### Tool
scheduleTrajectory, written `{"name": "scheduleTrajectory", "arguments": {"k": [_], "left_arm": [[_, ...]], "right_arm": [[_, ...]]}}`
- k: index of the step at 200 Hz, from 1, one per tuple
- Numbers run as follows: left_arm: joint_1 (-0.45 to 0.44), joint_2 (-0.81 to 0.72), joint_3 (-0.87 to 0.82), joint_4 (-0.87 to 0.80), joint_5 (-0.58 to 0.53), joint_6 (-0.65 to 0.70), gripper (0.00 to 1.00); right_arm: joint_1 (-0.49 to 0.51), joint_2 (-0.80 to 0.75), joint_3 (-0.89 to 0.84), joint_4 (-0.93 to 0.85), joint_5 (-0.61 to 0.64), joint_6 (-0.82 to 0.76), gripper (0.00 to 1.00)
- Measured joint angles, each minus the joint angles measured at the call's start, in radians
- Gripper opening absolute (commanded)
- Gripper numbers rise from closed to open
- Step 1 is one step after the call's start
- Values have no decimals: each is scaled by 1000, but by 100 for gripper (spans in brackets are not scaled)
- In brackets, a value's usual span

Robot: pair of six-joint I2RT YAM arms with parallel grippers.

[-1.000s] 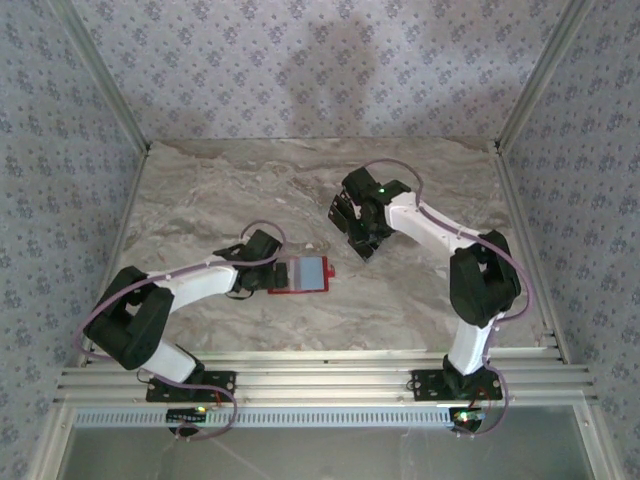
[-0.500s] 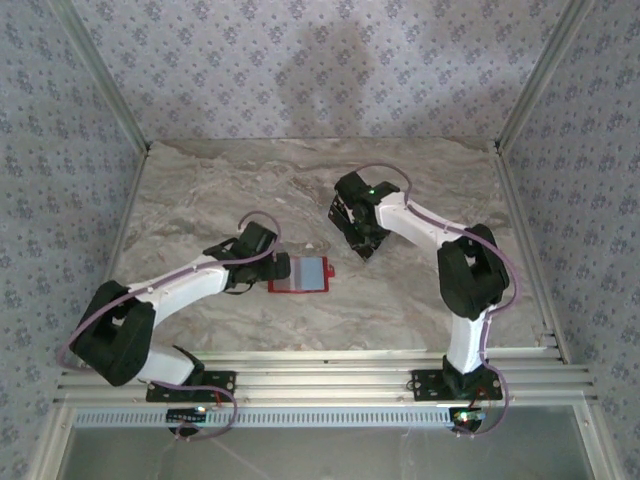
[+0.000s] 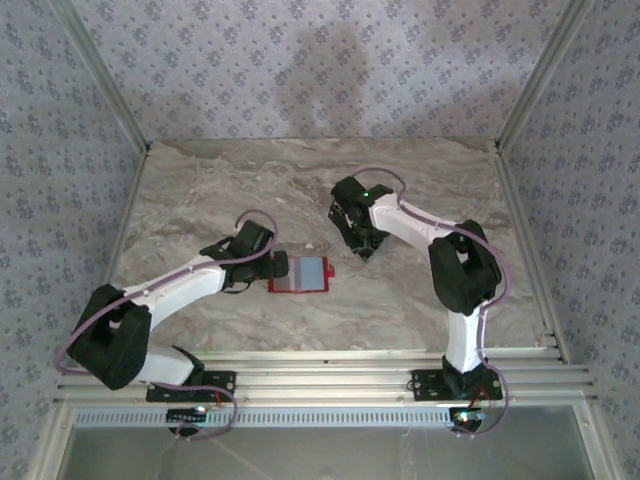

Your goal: Put the credit cards into the card holder

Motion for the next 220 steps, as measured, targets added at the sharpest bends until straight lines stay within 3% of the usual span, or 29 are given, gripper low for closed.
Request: {"name": "scheduleTrajectory", "arguments": {"k": [82, 133, 220], "left_arm": [[6, -8, 0, 3, 0, 0, 100], [6, -8, -2, 6, 4, 0, 100], [6, -8, -2, 23, 11, 0, 100]], "right_arm": [[14, 2, 2, -4, -2, -6, 24], [12, 2, 21, -10, -16, -5, 14], [2, 19, 22, -11, -27, -6, 17]]}}
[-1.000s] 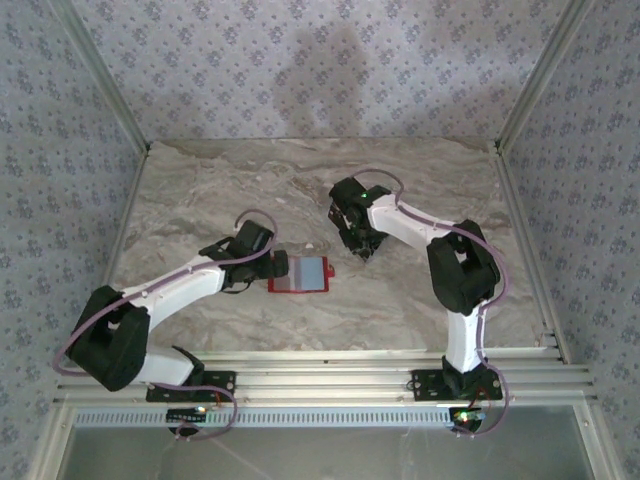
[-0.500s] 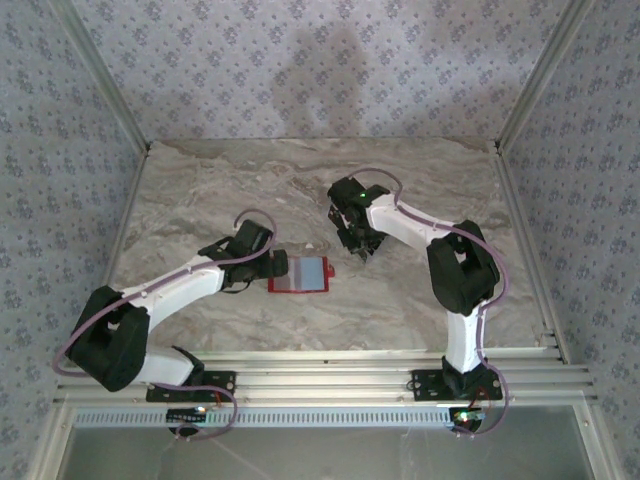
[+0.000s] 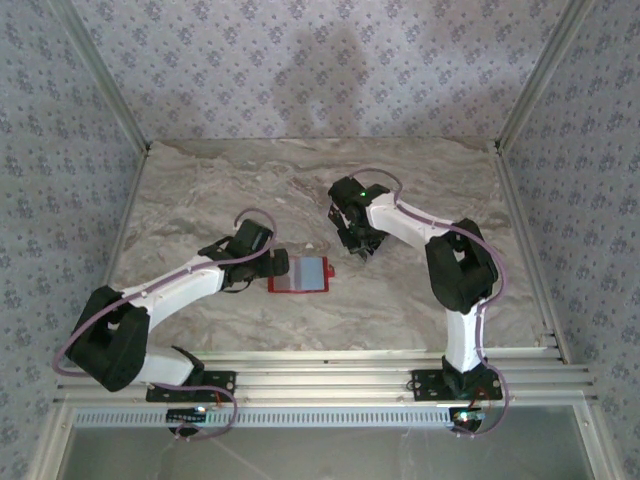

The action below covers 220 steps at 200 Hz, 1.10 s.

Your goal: Put the credit cards into the card holder

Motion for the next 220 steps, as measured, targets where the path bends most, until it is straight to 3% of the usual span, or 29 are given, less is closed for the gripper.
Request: {"name": "scheduleTrajectory", "arguments": {"k": [23, 61, 151, 180, 220], "left_arm": [[0, 0, 0, 2, 3, 0, 100], [0, 0, -2, 3, 4, 0, 100], [0, 23, -2, 1, 8, 34, 100], [0, 42, -2, -5, 7, 56, 100], [0, 60, -2, -6, 0, 75, 100]], "right_arm": [[-3, 0, 0, 0, 0, 0, 15], [-6, 0, 8, -5, -1, -8, 3], [-3, -78, 66, -46, -35, 1, 0], [6, -180, 62, -20, -121, 53, 0], [49, -290, -106, 224, -321, 250, 0]]}}
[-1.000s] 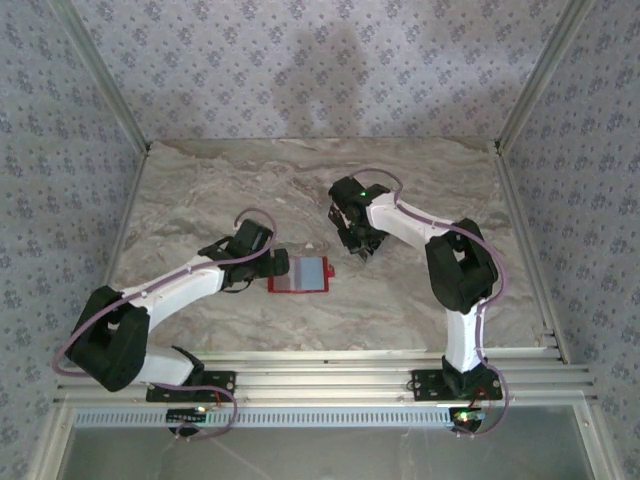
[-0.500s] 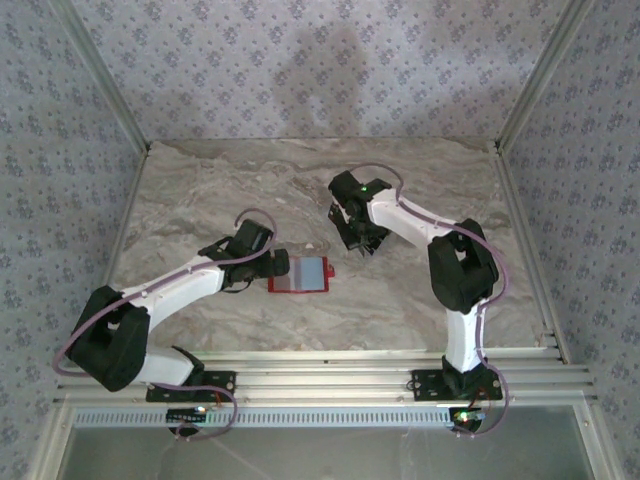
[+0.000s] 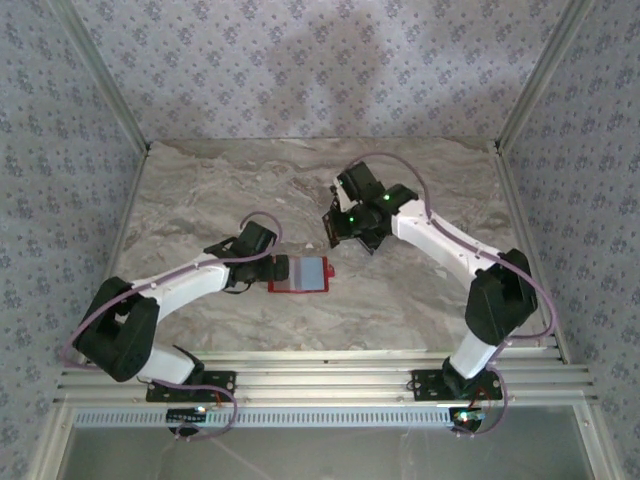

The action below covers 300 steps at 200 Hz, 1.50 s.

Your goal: Put the credit cards into the card holder

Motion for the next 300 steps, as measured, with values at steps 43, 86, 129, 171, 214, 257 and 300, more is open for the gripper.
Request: {"name": "scheduleTrajectory", "arguments": {"k": [43, 86, 129, 171, 214, 257, 300], "left_arm": [[-10, 11, 0, 2, -31, 4, 100], [-43, 54, 0, 1, -56, 4, 100], [-61, 68, 0, -2, -94, -5, 100], [-61, 70, 0, -34, -133, -24, 100], [-61, 83, -10, -67, -156, -51, 99], [-61, 71, -39, -44, -158, -85, 99], [-62, 66, -47, -37, -158, -103, 99]], "right_arm": [[81, 16, -185, 262, -89, 212, 0], [133, 31, -275, 441, -97, 328, 0], [148, 64, -355, 537, -95, 376, 0], [137, 65, -460, 600, -88, 385, 0], [110, 65, -504, 654, -98, 393, 0], [89, 65, -513, 675, -108, 392, 0], [66, 50, -513, 692, -151, 395, 0]]}}
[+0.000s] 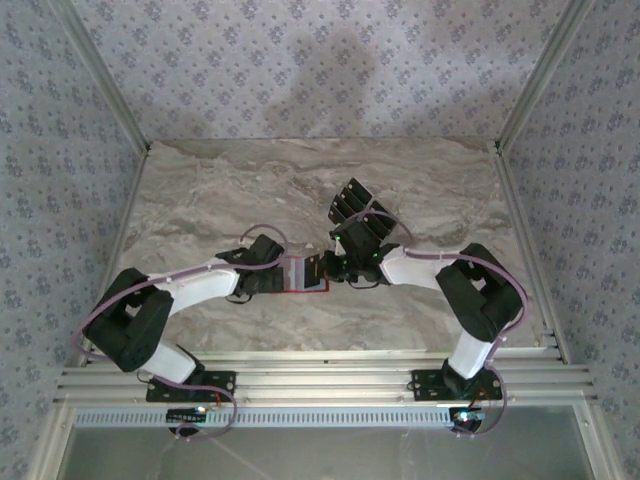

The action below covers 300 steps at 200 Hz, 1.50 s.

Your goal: Put the credit cards into the card holder

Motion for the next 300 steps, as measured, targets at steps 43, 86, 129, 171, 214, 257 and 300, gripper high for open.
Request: {"name": "scheduleTrajectory", "arguments": {"k": [43, 86, 129, 171, 214, 257, 300], "left_arm": [[0, -6, -8, 3, 0, -10, 99], [0, -11, -14, 5, 0, -23, 99], [0, -11, -15, 6, 0, -26, 99], [0, -11, -17, 10, 0, -28, 99], [0, -11, -17, 11, 0, -30, 99], [0, -11, -18, 11, 0, -30, 99], [0, -11, -18, 11, 0, -30, 98]], "right_arm": [[-3, -18, -4, 47, -32, 29, 0], [-3, -18, -47, 156, -54, 92, 0], [-2, 8, -72, 261, -61, 147, 0], [5, 37, -78, 307, -64, 169, 0], [8, 53, -97, 335, -68, 169, 0], [8, 56, -139, 378, -71, 169, 0], [7, 58, -159, 420, -79, 169, 0]]}}
